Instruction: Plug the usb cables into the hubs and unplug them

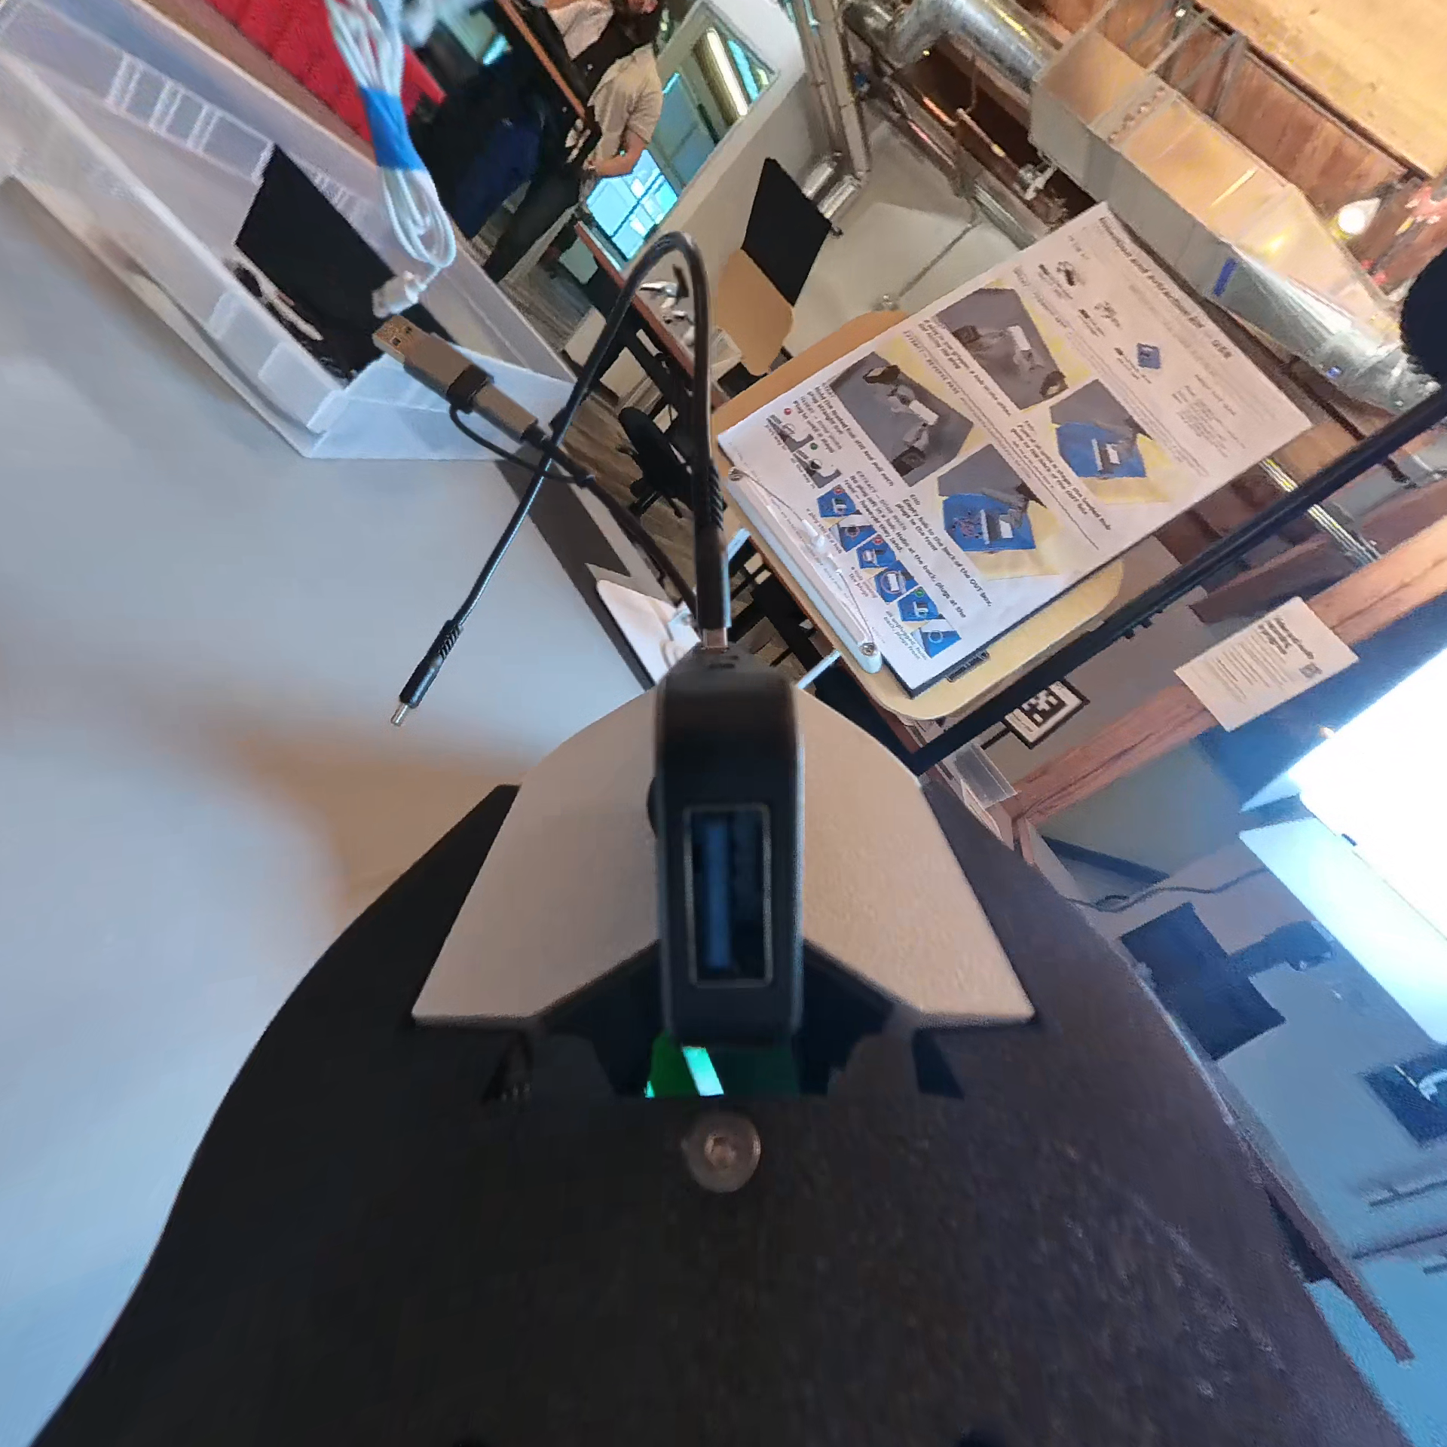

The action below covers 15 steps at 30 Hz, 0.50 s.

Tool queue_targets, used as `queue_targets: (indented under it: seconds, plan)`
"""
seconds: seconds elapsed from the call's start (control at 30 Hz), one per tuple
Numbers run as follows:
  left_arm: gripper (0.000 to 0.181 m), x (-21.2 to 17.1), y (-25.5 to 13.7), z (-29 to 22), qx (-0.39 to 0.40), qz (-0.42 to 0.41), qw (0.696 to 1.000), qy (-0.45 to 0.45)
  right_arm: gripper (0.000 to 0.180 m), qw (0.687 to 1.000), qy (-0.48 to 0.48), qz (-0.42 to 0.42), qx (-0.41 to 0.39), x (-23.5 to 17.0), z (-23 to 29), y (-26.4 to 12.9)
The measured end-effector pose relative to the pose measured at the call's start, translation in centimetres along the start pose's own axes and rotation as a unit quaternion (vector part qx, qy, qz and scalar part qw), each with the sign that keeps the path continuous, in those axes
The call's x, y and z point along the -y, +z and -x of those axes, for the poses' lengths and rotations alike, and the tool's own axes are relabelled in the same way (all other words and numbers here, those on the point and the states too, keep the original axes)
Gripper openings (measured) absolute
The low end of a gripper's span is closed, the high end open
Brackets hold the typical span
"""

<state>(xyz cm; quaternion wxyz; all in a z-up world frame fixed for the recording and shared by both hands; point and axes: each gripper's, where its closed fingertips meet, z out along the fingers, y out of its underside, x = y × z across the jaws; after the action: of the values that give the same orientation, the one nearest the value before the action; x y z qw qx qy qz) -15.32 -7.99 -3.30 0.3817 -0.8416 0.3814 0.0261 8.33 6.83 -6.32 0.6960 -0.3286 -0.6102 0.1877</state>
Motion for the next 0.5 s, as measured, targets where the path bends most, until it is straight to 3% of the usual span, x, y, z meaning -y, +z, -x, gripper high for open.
queue_targets:
  seconds: [0.07,0.13,0.3,0.4,0.5]
  plan:
    - [0.004,3.8,0.0,-3.9,-0.032,-0.082,0.994,0.068,0.013,1.0,0.008,0.002,-0.014,-0.1,-0.9,-0.3]
    - [0.004,5.0,1.5,-8.0,-0.071,-0.117,0.984,0.111,0.013,0.999,0.011,0.01,-0.028,-0.7,-1.7,-0.6]
    - [0.018,-1.1,7.8,-16.4,-0.211,-0.042,0.971,0.104,0.013,0.999,0.016,0.024,-0.039,-1.9,-2.5,-1.1]
    - [0.014,-3.7,8.1,-16.5,-0.226,0.006,0.971,0.075,0.013,0.999,0.015,0.026,-0.038,-2.1,-2.5,-1.0]
    - [0.012,-1.3,7.5,-14.6,-0.18,-0.024,0.983,0.025,0.013,0.999,0.013,0.026,-0.036,-2.0,-2.4,-0.9]
